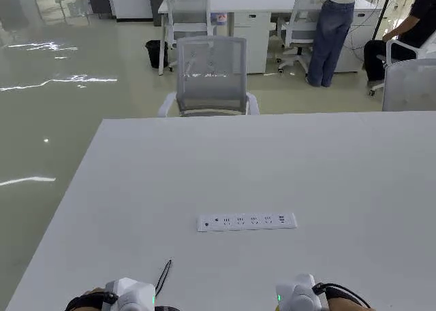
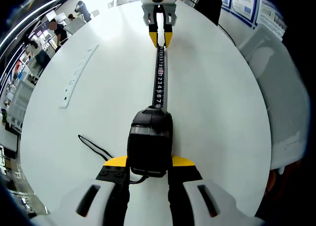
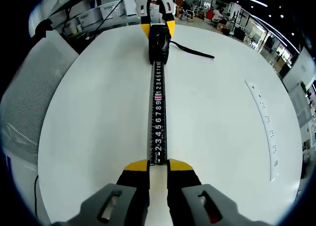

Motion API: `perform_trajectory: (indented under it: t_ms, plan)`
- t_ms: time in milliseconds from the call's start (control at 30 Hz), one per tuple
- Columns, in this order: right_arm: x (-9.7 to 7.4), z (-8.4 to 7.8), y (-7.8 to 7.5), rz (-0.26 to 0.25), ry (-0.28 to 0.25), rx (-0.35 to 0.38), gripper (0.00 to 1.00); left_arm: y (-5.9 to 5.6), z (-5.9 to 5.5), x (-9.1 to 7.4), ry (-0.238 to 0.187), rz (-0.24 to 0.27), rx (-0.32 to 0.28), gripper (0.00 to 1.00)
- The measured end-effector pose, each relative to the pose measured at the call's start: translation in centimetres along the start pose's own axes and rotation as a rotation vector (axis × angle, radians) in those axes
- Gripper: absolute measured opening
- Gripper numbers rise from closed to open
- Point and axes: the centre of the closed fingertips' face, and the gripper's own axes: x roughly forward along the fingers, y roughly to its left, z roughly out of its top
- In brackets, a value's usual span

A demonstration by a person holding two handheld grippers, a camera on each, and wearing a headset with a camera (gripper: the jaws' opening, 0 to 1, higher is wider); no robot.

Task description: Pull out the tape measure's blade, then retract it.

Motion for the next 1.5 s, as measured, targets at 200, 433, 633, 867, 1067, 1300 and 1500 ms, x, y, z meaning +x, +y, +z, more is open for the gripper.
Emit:
perform_trajectory:
  t_ms: [200, 433, 633, 867, 1067, 1300, 1500]
  plan:
    - [-0.2, -0.1, 0.0, 0.000, 0.004, -0.003, 0.10, 0.0, 0.0, -0.1, 0.001, 0.000, 0.000, 0.25]
    - [-0.4, -0.5, 0.1, 0.000, 0.007, -0.003, 0.10, -0.1, 0.1, -0.1, 0.002, 0.000, 0.000, 0.25]
    - [-0.6, -1.0, 0.0, -0.002, 0.009, 0.002, 0.10, 0.0, 0.1, -0.1, 0.002, 0.000, -0.001, 0.25]
    - [-0.7, -1.5, -0.2, -0.011, 0.018, -0.001, 0.10, 0.0, 0.1, -0.2, 0.004, 0.001, -0.001, 0.25]
    - [-0.9, -1.7, -0.1, -0.011, 0.025, -0.002, 0.10, 0.0, 0.1, -0.2, 0.005, 0.001, -0.001, 0.25]
    - [-1.0, -2.0, -0.2, -0.012, 0.030, 0.003, 0.10, -0.1, 0.1, -0.2, 0.006, 0.002, -0.003, 0.25]
    - [-1.2, -2.2, -0.2, -0.012, 0.041, -0.005, 0.10, 0.0, 0.1, -0.2, 0.007, 0.004, -0.004, 0.25]
